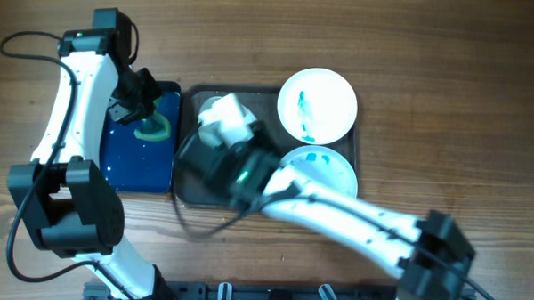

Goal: Clean dirty plates on tray and stack at the side
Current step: 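Lift the cleaned plate with the right gripper and place it right of the tray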

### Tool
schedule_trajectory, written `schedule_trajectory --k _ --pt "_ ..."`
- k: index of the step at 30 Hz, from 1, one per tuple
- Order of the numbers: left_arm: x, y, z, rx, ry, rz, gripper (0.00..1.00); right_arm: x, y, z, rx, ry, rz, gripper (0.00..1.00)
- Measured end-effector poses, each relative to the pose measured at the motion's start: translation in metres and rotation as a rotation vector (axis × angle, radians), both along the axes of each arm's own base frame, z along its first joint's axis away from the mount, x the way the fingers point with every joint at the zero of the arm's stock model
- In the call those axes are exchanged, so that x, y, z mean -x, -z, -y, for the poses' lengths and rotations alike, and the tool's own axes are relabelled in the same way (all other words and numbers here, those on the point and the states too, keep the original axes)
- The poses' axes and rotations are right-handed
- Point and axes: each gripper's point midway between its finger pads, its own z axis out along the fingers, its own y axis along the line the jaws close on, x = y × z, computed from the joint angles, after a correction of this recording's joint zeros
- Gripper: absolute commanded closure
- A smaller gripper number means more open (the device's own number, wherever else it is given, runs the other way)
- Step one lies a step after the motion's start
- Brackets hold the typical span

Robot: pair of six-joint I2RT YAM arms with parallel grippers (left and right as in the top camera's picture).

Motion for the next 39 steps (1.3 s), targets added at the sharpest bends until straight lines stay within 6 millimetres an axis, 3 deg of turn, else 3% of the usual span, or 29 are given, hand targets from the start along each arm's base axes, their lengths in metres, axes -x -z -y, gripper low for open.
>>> schedule_trajectory --k 2,6,11,15,19,23,28,31,33,37,39 --pt "-0.001 0.000 0.012 0.003 0.031 0.001 0.96 -0.019 -0.002 0.032 -0.163 0.069 -0.150 0.96" --pt "-0.006 -0.001 0.041 0.050 0.095 0.023 0.96 -0.048 -0.026 0.122 -0.484 0.253 -0.322 0.96" --pt "-0.009 -0.002 0.076 0.089 0.175 0.048 0.96 -0.044 -0.027 0.252 -0.662 0.583 -0.423 0.96" --pt "-0.009 -0.003 0.099 0.101 0.232 0.062 0.96 -0.034 -0.002 0.335 -0.701 0.818 -0.409 0.96" --pt "-0.012 -0.003 0.107 0.108 0.249 0.081 0.96 -0.018 0.049 0.384 -0.720 0.971 -0.398 0.96" --pt "-0.014 -0.004 0.107 0.108 0.249 0.085 0.96 -0.011 0.093 0.401 -0.728 1.014 -0.366 0.96" --pt "-0.014 -0.004 0.107 0.108 0.249 0.086 0.96 -0.002 0.137 0.398 -0.733 1.005 -0.338 0.94" --pt "-0.014 -0.004 0.107 0.108 0.249 0.086 0.96 0.011 0.155 0.393 -0.731 1.019 -0.366 0.63" --pt "-0.014 -0.004 0.107 0.108 0.249 0.086 0.96 0.015 0.156 0.390 -0.734 1.018 -0.386 0.53" --pt "-0.014 -0.004 0.107 0.108 0.249 0.087 0.96 0.027 0.148 0.370 -0.778 0.976 -0.519 0.52" --pt "-0.014 -0.004 0.107 0.108 0.249 0.087 0.96 0.025 0.128 0.358 -0.818 0.925 -0.578 0.52"
